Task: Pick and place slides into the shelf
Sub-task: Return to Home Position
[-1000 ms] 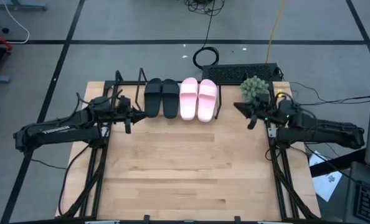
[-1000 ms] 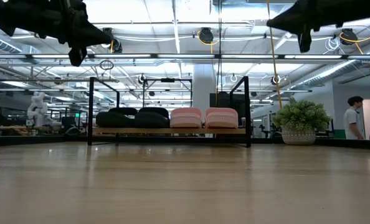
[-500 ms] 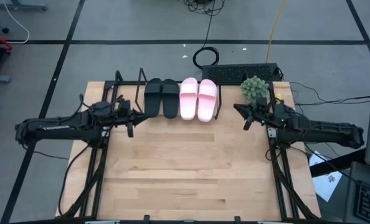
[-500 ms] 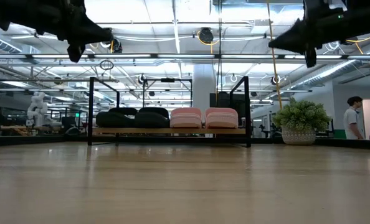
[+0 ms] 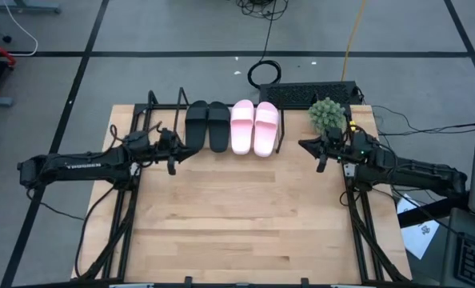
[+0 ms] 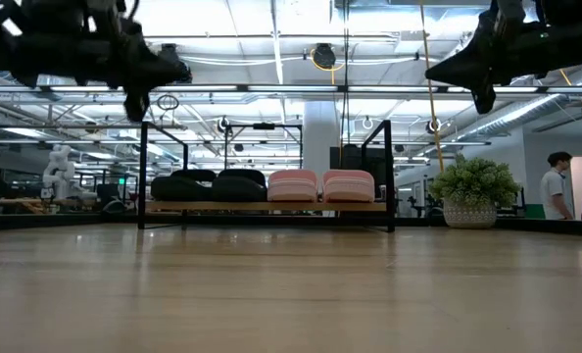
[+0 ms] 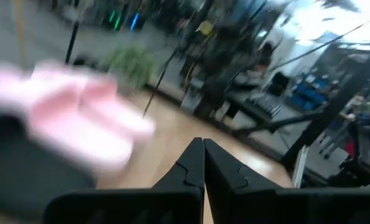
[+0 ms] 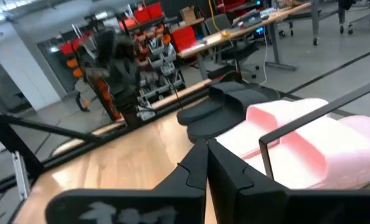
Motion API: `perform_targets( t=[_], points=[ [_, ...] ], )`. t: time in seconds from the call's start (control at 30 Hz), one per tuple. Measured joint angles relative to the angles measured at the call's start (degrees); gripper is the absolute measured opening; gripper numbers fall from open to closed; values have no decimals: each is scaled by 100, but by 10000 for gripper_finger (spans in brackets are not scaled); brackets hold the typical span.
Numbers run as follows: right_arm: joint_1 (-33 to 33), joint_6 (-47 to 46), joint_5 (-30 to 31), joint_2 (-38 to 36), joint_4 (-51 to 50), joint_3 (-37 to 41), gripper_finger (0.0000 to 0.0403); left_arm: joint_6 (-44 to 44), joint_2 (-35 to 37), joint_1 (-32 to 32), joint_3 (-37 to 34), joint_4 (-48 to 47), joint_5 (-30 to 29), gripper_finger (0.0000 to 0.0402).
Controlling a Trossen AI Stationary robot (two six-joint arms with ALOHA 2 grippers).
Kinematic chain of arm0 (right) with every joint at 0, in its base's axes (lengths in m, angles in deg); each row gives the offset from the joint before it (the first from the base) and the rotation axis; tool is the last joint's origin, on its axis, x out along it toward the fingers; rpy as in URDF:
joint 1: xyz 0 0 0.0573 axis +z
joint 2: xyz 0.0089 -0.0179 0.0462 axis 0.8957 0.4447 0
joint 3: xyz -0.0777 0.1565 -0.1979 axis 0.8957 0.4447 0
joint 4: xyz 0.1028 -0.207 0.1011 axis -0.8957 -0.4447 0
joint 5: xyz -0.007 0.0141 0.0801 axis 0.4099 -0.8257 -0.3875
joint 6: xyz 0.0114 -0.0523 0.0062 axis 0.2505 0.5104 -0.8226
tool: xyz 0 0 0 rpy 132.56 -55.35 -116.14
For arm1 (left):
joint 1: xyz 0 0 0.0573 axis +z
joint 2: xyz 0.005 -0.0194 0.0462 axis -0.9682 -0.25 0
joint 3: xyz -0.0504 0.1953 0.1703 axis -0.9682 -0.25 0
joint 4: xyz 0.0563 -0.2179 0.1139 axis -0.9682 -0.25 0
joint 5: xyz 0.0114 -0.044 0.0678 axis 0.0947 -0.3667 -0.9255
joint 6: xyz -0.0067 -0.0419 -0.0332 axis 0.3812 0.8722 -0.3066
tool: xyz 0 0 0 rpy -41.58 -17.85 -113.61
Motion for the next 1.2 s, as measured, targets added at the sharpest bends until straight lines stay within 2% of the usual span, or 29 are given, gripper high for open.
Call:
perform_targets(
  t=[0.1,0.3,0.4,0.5,0.77,0.83,0.9,1.03,1.13,1.2],
  points=[
    [-23,-53,-59,-161,-4,11,0,88,178,-79,-151,-369,-36,0],
    [-18,-45,-155,-327,-34,13,0,-568,637,-149,343,-2019,-312,0],
    [-18,23,-344,-339,-52,13,0,-744,1046,-186,362,-2487,-388,0],
    [20,50,-352,-342,-210,13,0,-880,1751,-224,349,-2950,-828,0],
    [152,134,-341,-506,-244,17,0,-623,3871,-526,338,-4537,-1173,0],
    [152,107,-329,-553,-165,80,0,-628,4009,-643,358,-4597,-1317,0],
    [150,81,-296,-595,336,369,0,-637,3998,-750,320,-4774,-1434,0],
    [148,-230,-180,-601,1639,1206,0,-667,3820,-946,-66,-4379,-1478,0],
    [148,-533,-180,-563,1888,1665,0,-668,3827,-1035,-354,-3822,-1557,0],
    [148,-603,-181,-585,2184,1815,0,-666,3830,-1049,-434,-3840,-1584,0]
  ],
)
